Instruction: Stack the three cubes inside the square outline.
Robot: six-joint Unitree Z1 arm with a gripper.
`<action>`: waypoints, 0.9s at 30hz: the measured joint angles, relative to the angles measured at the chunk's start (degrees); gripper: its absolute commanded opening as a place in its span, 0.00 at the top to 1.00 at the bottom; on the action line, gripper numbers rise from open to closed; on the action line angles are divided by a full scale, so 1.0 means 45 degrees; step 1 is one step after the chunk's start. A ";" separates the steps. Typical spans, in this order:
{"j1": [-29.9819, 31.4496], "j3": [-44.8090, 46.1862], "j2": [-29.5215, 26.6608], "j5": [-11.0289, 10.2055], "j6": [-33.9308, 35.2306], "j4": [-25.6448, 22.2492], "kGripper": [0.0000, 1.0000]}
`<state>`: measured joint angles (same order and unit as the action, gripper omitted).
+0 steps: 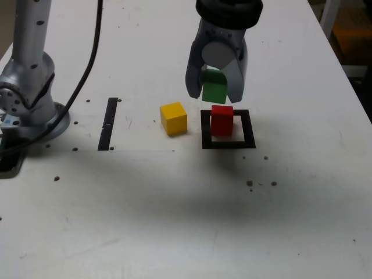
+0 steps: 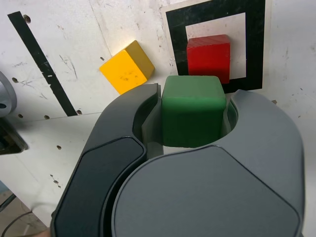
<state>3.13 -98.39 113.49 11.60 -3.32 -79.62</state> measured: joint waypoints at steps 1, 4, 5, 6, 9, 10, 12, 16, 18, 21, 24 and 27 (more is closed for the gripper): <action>0.0009 0.0000 0.0000 0.0001 0.0001 0.0023 0.52; 0.0023 0.0002 0.0000 0.0025 0.0004 0.0037 0.50; 0.0035 0.0008 0.0000 0.0054 0.0004 0.0048 0.50; 0.0057 0.0021 0.0000 0.0090 0.0004 0.0060 0.50; 0.0220 0.0059 0.0000 0.0228 0.0029 0.0059 0.50; 0.0325 0.0060 0.0000 0.0267 0.0059 0.0059 0.50; 0.0616 0.0059 0.0000 0.0345 0.0149 0.0072 0.50; 0.1170 0.0025 0.0000 0.0480 0.0370 0.0213 0.50; 0.1554 0.0022 0.0001 0.0573 0.0542 0.0331 0.50; 0.2282 0.0263 0.0066 0.0752 0.0825 0.0749 0.50; 0.2911 0.0578 0.0483 0.0935 0.0857 0.1293 0.50; 0.3058 0.0731 0.1164 0.0959 0.0806 0.1833 0.50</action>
<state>16.90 -95.10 118.73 15.91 0.31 -71.37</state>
